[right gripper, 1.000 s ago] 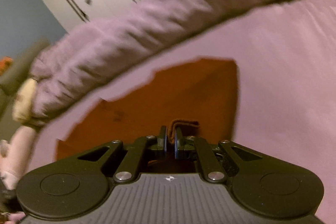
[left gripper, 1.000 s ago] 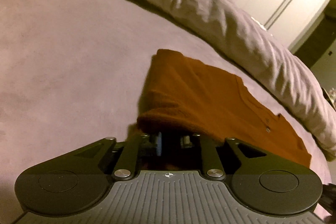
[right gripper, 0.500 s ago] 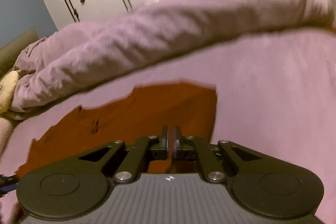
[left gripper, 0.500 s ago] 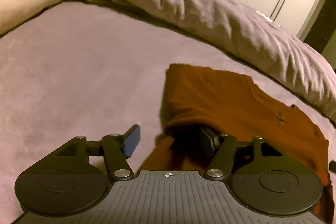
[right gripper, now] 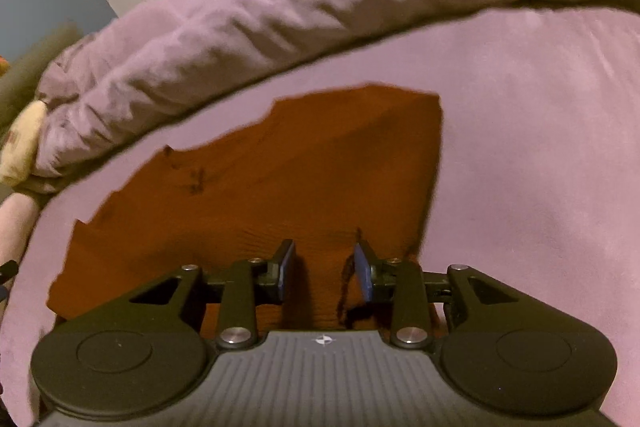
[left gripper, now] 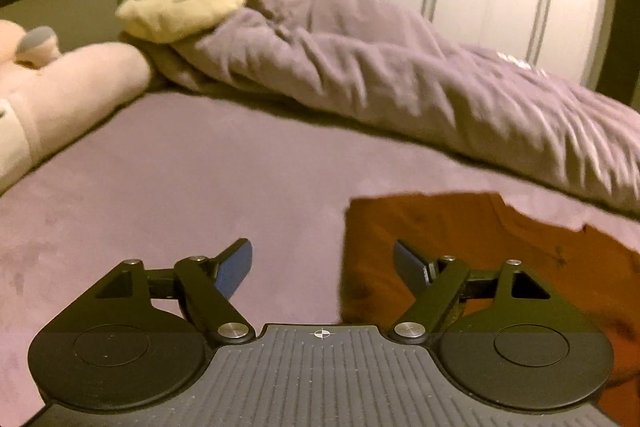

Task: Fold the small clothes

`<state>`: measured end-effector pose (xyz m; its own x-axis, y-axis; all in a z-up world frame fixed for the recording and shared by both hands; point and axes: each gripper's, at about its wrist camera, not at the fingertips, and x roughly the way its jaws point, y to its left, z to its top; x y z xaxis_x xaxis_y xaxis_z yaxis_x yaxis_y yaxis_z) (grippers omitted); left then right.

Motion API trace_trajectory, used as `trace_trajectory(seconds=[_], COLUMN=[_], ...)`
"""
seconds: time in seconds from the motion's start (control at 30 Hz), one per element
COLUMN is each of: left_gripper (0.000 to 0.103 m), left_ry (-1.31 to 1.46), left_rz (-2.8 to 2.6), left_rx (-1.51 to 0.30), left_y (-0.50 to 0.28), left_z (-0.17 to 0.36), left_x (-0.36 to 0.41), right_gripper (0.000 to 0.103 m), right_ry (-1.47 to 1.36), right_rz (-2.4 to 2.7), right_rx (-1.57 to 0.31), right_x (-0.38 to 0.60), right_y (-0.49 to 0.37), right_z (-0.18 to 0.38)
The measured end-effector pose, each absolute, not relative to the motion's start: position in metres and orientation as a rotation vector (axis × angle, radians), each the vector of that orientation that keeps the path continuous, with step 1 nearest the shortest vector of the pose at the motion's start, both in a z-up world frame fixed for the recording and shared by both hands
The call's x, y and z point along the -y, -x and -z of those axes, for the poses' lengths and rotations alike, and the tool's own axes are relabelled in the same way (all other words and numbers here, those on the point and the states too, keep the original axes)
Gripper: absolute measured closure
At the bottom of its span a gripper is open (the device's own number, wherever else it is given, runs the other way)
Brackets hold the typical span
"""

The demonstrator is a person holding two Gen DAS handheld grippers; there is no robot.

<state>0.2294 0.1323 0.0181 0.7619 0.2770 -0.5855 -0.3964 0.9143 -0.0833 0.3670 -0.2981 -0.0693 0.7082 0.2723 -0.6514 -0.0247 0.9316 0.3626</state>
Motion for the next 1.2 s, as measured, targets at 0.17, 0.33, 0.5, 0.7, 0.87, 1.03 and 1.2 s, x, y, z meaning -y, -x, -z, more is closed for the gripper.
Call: trace_trajectory(seconds=[0.17,0.33,0.5,0.7,0.87,1.03,1.2], left_gripper=[0.019,0.017,0.017,0.015,0.013,0.013,0.013], left_ry=[0.15,0.119,0.09,0.057,0.035,0.025,0.039], left_rz=[-0.328,-0.291,-0.268,-0.266,-0.25,-0.244,-0.239], left_rx=[-0.644,-0.681,-0.696,-0.684,-0.731,-0.758,-0.753], left_y=[-0.239,-0.251,-0.256,-0.261,-0.276,-0.278,-0.283], left_z=[-0.008,0.001,0.004,0.002,0.011,0.019,0.017], left_x=[-0.117,-0.103,-0.09,-0.079,-0.069,-0.066,-0.06], right_gripper=[0.066,0.051,0.096,0.098,0.097,0.077,0.077], right_ry=[-0.322,-0.343,-0.257,-0.023,0.054,0.027,-0.002], right_rz=[-0.165,-0.206,-0.227,-0.106,-0.033,0.015,-0.044], right_rx=[-0.766,-0.772,-0.756,-0.573,-0.587,-0.66,-0.572], right_x=[0.293,0.286,0.275,0.263,0.264,0.271,0.257], right_y=[-0.367,-0.374,-0.374,-0.366,-0.386,-0.382,-0.369], right_z=[0.072,0.073,0.071,0.048,0.053,0.063,0.052])
